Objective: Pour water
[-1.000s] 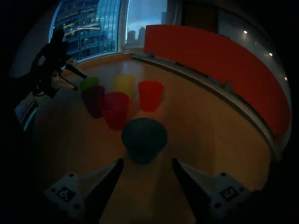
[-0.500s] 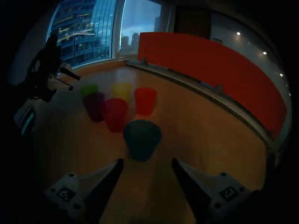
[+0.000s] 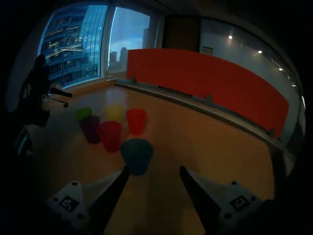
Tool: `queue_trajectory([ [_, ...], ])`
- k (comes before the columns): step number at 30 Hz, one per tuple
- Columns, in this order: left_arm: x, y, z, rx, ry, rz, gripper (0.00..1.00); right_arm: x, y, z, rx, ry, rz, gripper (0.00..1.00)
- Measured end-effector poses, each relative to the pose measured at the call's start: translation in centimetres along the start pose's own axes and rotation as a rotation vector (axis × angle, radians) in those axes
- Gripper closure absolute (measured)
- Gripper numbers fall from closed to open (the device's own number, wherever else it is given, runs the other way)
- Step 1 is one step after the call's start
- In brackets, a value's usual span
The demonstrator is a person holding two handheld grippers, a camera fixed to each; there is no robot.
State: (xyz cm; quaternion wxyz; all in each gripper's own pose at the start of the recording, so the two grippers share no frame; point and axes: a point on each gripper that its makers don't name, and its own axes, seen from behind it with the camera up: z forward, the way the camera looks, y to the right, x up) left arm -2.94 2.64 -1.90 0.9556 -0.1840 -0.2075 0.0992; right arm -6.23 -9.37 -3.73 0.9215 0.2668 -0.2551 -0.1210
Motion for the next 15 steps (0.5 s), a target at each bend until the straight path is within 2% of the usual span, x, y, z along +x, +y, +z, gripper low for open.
queue_trajectory([
  [5,0.8,-0.5,0.1,0.028,0.035,-0.034,0.06,0.5,1.1,-0.5,-0.065,0.033,0.026,0.00],
  [15,3.1,-3.0,-0.7,0.147,0.160,-0.118,0.06,3.3,3.3,-1.6,-0.215,0.154,0.098,0.00],
])
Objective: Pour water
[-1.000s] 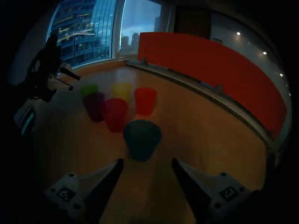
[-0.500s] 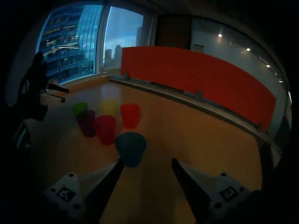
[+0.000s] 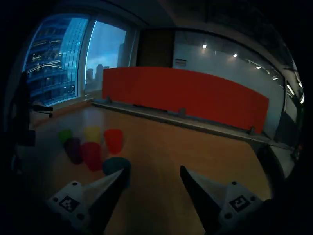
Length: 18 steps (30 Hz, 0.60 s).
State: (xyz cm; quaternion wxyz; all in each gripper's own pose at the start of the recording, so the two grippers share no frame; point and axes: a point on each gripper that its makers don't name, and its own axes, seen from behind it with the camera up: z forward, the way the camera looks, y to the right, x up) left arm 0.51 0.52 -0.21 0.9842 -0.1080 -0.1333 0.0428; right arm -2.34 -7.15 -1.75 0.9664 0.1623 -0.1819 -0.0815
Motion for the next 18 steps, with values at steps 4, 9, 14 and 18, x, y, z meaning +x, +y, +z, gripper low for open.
queue_trajectory([
  [4,0.9,-0.7,0.1,0.048,0.044,-0.019,0.06,1.4,0.7,0.3,-0.050,0.041,0.019,0.00],
  [9,2.4,-1.3,-0.1,0.099,0.108,-0.033,0.06,3.3,1.3,0.4,-0.112,0.104,0.023,0.00],
  [14,3.7,-1.1,-0.5,0.116,0.157,-0.046,0.06,5.0,2.3,0.1,-0.185,0.167,0.033,0.00],
  [18,4.4,-1.1,-0.7,0.139,0.187,-0.051,0.06,6.0,3.4,-0.4,-0.250,0.222,0.043,0.00],
])
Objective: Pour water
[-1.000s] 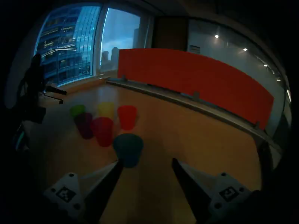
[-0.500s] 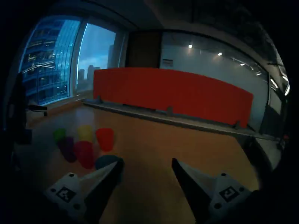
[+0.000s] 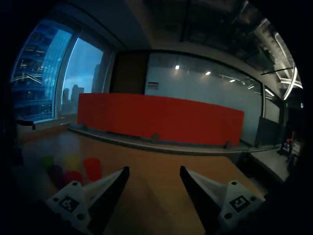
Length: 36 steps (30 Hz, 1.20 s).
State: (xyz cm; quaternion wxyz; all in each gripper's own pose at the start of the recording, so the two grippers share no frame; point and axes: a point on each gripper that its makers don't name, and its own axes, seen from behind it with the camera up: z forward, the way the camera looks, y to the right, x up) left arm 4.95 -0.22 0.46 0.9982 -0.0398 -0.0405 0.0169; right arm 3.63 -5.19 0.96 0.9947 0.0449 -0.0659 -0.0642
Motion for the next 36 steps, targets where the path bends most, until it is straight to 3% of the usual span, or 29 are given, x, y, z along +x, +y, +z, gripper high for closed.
queue_trajectory([
  [11,1.0,-0.2,-0.1,0.075,0.062,-0.025,0.06,3.0,2.1,-1.4,-0.132,0.147,0.040,0.00],
  [23,0.9,-1.2,-0.2,0.151,0.106,0.035,0.06,3.5,1.9,-2.7,-0.153,0.166,0.078,0.00],
  [36,-1.0,-1.3,0.1,0.176,0.134,0.031,0.06,4.5,2.4,-3.7,-0.177,0.197,0.051,0.00],
])
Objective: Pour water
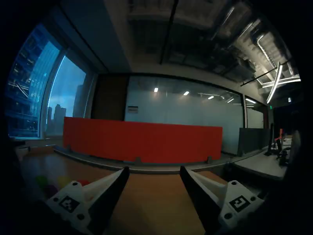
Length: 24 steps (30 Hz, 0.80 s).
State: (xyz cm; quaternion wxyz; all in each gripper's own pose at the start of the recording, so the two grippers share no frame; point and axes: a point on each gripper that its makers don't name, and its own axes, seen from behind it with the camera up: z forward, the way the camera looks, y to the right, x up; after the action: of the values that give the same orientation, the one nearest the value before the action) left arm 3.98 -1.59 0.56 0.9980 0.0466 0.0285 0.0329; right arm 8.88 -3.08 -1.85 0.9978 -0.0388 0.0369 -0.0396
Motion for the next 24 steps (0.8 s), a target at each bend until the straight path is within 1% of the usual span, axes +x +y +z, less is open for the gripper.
queue_trajectory([
  [5,-0.7,0.2,-0.1,-0.001,0.013,-0.015,0.06,0.1,0.0,-0.2,-0.011,-0.001,0.006,0.00],
  [11,-1.9,0.2,-0.4,0.002,0.010,-0.025,0.06,0.2,0.5,-0.3,-0.031,-0.001,0.022,0.00],
  [17,-3.3,0.3,-0.5,0.003,-0.006,-0.025,0.06,-0.1,1.2,-0.5,-0.049,-0.009,0.016,0.00],
  [24,-4.6,0.4,-0.7,0.001,-0.019,-0.035,0.06,-0.6,1.6,-0.5,-0.057,-0.018,0.015,0.00],
])
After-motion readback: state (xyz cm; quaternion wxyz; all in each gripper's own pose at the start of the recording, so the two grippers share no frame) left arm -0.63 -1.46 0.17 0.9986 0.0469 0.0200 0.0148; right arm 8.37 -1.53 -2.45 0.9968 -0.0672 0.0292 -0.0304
